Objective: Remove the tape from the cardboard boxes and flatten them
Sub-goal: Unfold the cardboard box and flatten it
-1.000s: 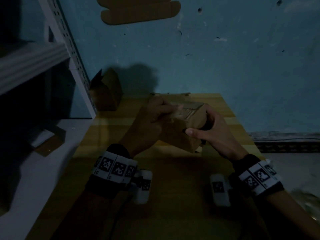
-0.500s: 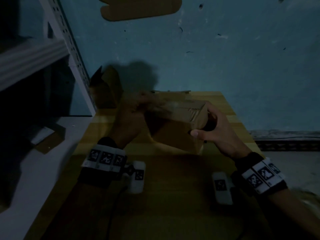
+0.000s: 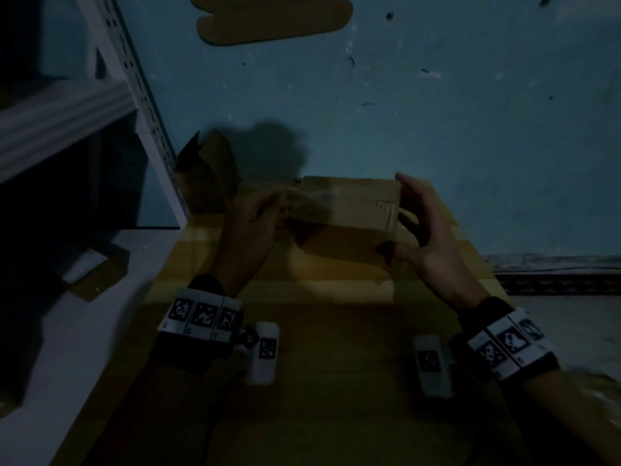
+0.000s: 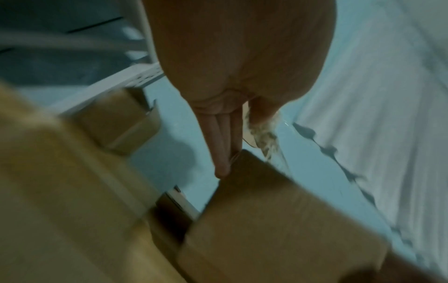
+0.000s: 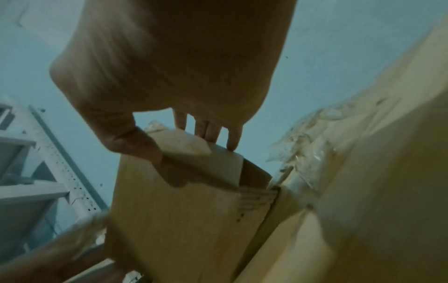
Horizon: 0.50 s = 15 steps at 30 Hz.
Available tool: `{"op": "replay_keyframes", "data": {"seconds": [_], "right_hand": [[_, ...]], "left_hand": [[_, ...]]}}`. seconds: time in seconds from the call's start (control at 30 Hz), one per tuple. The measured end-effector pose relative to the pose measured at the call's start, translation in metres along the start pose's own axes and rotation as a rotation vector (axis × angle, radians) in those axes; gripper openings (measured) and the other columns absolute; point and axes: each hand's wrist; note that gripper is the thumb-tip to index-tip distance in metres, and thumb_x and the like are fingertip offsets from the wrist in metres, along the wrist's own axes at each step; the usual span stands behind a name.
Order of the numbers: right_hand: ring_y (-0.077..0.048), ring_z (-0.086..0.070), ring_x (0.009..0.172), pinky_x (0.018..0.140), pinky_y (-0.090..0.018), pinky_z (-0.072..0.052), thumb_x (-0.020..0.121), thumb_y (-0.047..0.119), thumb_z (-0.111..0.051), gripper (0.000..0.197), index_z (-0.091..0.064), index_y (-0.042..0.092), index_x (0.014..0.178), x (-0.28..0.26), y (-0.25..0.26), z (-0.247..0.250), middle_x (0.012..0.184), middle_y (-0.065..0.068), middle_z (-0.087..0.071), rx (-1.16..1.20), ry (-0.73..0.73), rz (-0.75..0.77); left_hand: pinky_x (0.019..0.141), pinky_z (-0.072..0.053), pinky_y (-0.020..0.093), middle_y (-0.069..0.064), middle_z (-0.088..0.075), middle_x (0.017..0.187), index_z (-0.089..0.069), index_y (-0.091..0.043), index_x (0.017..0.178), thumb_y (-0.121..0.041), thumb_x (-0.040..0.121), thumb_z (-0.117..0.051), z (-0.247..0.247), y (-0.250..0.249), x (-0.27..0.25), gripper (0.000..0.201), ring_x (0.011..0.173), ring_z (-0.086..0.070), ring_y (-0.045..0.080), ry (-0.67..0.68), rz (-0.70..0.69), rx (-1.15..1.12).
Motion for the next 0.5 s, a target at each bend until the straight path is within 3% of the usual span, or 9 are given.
{"op": "replay_keyframes", "data": {"seconds": [0.07,0.13,0.17,0.27,0.3,0.37,0.43,0.5], "right_hand": [[-0.013,-0.041,0.143,0.116,-0.042,-0.041,0.079,0.006,-0.078,0.095,-0.029,0.029,0.157,0.0008,-0.0033,-0.0006,0.155,0.003,-0.041,0.008,0.016,-0.015],[-0.015,-0.042,0.143,0.102,-0.033,-0.053,0.083,0.011,-0.081,0.094,-0.028,0.034,0.157,-0.0007,-0.0054,0.0016,0.156,0.003,-0.039,0.057,0.012,-0.062],[-0.016,-0.043,0.142,0.099,-0.032,-0.055,0.081,0.021,-0.083,0.094,-0.029,0.036,0.156,-0.0014,-0.0046,0.0016,0.155,0.004,-0.04,0.063,-0.002,-0.068],[-0.013,-0.047,0.137,0.103,-0.043,-0.054,0.07,0.055,-0.086,0.097,-0.034,0.036,0.15,-0.0011,0.001,-0.004,0.151,0.006,-0.044,0.039,-0.037,-0.077],[-0.01,-0.048,0.135,0.099,-0.038,-0.057,0.068,0.057,-0.086,0.098,-0.035,0.033,0.148,-0.0005,0.0014,-0.0053,0.148,0.006,-0.044,0.03,-0.054,-0.082],[0.0,-0.048,0.13,0.09,-0.024,-0.058,0.062,0.044,-0.087,0.102,-0.033,0.025,0.147,0.001,0.0005,-0.0065,0.143,0.007,-0.044,0.0,-0.083,-0.068],[0.013,-0.046,0.124,0.089,-0.012,-0.053,0.058,0.035,-0.09,0.107,-0.032,0.02,0.147,0.0033,-0.0025,-0.0053,0.14,0.01,-0.044,-0.046,-0.085,-0.041],[0.02,-0.046,0.117,0.087,-0.007,-0.049,0.055,0.032,-0.092,0.108,-0.035,0.02,0.146,0.0042,-0.0049,-0.0046,0.137,0.013,-0.044,-0.092,-0.069,-0.024]], "left_hand": [[0.068,-0.059,0.027,-0.001,-0.069,0.107,-0.066,-0.029,0.104,-0.012,0.105,-0.044,-0.0019,0.0009,-0.0004,0.027,0.092,-0.07,0.023,-0.01,-0.026,0.06],[0.07,-0.061,0.032,-0.003,-0.068,0.103,-0.065,-0.029,0.103,-0.011,0.104,-0.045,-0.0058,-0.0003,-0.0026,0.027,0.09,-0.07,0.022,-0.009,-0.035,0.087],[0.069,-0.061,0.031,-0.004,-0.068,0.101,-0.065,-0.03,0.101,-0.009,0.104,-0.045,-0.0061,-0.0017,-0.0037,0.029,0.088,-0.07,0.021,-0.003,-0.034,0.089],[0.068,-0.06,0.03,0.002,-0.07,0.099,-0.067,-0.029,0.098,-0.005,0.103,-0.044,-0.0039,-0.0056,-0.0064,0.033,0.086,-0.071,0.023,0.053,0.001,0.035],[0.068,-0.06,0.03,0.003,-0.071,0.098,-0.069,-0.028,0.098,-0.005,0.102,-0.046,-0.0034,-0.0068,-0.0067,0.032,0.085,-0.072,0.022,0.09,0.019,-0.01],[0.067,-0.059,0.026,-0.005,-0.075,0.089,-0.073,-0.027,0.093,-0.011,0.098,-0.051,-0.0042,-0.0066,-0.0081,0.028,0.081,-0.073,0.015,0.143,0.049,-0.082],[0.067,-0.059,0.025,-0.007,-0.076,0.082,-0.073,-0.019,0.089,-0.022,0.09,-0.05,-0.0046,-0.0037,-0.009,0.023,0.077,-0.073,0.012,0.141,0.079,-0.149],[0.069,-0.06,0.027,-0.001,-0.076,0.09,-0.067,-0.008,0.096,-0.028,0.087,-0.046,-0.004,0.0012,-0.0099,0.03,0.081,-0.074,0.015,0.129,0.108,-0.17]]}}
Point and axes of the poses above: each hand's wrist, its own x-axis towards the middle knuckle, its own z-axis out of the back of the hand, y = z × x
